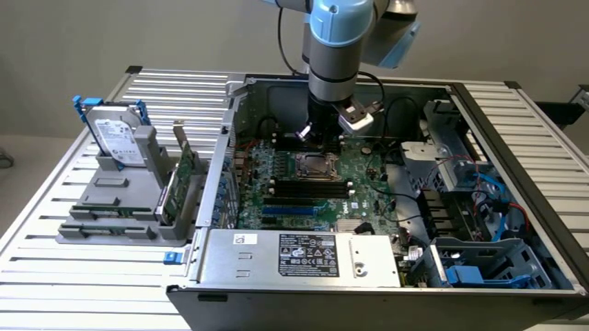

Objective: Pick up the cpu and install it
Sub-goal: 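Install the first cpu locking lever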

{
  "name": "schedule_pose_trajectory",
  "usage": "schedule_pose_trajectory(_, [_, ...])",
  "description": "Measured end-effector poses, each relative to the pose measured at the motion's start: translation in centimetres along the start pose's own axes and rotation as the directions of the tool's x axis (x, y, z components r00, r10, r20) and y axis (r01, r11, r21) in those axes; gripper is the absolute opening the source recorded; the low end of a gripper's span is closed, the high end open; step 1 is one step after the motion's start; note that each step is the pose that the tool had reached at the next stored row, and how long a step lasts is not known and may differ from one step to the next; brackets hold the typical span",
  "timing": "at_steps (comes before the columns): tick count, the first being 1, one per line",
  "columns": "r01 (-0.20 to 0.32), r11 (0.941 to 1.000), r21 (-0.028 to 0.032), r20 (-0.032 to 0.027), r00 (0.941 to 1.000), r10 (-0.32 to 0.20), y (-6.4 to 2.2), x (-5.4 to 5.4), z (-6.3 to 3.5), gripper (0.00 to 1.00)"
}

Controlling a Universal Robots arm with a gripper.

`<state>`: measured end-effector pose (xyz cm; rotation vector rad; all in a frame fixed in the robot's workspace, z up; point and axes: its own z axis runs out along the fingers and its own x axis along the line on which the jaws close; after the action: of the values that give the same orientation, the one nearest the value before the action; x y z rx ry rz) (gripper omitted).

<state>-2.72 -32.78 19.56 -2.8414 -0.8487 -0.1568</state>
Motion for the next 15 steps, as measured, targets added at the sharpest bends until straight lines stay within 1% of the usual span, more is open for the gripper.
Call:
schedule_pose_trajectory(5, [0.001,1.0000,0.0037,-0.0022,1.0000,-0.001,0.00,0.00,-0.01,0.11])
schedule_pose_trajectory(8, [0.001,1.0000,0.0045,-0.0031,1.0000,-0.001,-0.02,0.03,-0.17,0.11])
schedule_pose_trajectory(12, [0.001,1.0000,0.0041,-0.0022,1.0000,-0.001,-0.05,0.07,-0.59,0.11])
schedule_pose_trajectory(15, [0.001,1.0000,0.0050,-0.0012,1.0000,-0.001,0.03,0.03,-0.83,0.11])
